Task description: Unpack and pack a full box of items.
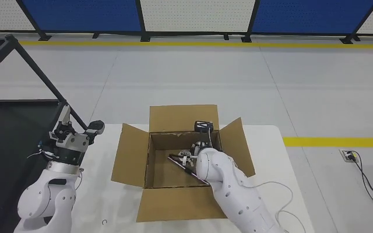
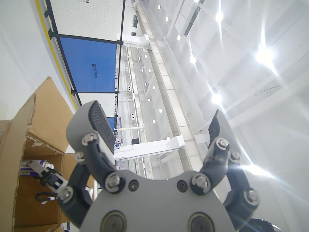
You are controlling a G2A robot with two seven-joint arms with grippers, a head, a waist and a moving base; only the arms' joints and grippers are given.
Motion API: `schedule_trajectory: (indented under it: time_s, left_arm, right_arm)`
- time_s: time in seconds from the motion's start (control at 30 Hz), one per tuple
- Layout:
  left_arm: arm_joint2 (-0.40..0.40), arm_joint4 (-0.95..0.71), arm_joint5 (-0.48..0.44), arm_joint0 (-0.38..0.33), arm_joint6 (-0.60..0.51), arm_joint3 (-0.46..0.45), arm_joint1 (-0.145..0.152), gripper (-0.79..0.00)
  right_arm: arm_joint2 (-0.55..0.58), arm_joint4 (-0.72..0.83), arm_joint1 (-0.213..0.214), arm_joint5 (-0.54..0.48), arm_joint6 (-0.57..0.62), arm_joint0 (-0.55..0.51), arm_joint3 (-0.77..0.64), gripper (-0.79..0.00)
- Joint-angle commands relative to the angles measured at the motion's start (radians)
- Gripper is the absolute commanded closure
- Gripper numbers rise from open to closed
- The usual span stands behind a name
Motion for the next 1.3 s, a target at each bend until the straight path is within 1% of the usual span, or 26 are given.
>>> schedule_trajectory:
  time_s: [0.0,0.13,0.27,0.33,0.43,0.87,0.97,1.03,1.13,1.27]
  left_arm:
    - [0.000,0.000,0.000,0.000,0.000,0.000,0.000,-0.785]
    - [0.000,0.000,0.000,0.000,0.000,0.000,0.000,-0.785]
    - [0.000,0.000,0.000,0.000,0.000,0.000,0.000,-0.785]
    - [0.000,0.000,0.000,0.000,0.000,0.000,0.000,-0.785]
    - [0.000,0.000,0.000,0.000,0.000,0.000,0.000,-0.785]
    - [0.000,0.000,0.000,0.000,0.000,0.000,0.000,-0.785]
    - [0.000,0.000,0.000,0.000,0.000,0.000,0.000,-0.785]
    - [0.000,0.000,0.000,0.000,0.000,0.000,0.000,-0.785]
    - [0.000,0.000,0.000,0.000,0.000,0.000,0.000,-0.785]
    - [0.000,0.000,0.000,0.000,0.000,0.000,0.000,-0.785]
  right_arm:
    - [0.025,-0.029,0.013,-0.023,0.016,-0.054,-0.098,0.000]
    - [0.079,-0.081,0.039,-0.076,0.045,-0.173,-0.288,0.000]
    - [0.121,-0.117,0.056,-0.108,0.061,-0.283,-0.462,0.000]
    - [0.137,-0.111,0.061,-0.139,0.050,-0.332,-0.536,0.000]
    - [0.155,-0.092,0.067,-0.175,0.028,-0.388,-0.604,0.000]
    - [0.158,-0.094,0.068,-0.172,0.027,-0.397,-0.611,0.000]
    - [0.148,-0.077,0.067,-0.207,-0.010,-0.408,-0.625,0.000]
    - [0.146,-0.056,0.067,-0.238,-0.020,-0.417,-0.666,0.000]
    - [0.169,-0.025,0.072,-0.271,-0.024,-0.453,-0.774,0.000]
    - [0.228,0.021,0.082,-0.324,-0.036,-0.535,-0.968,0.000]
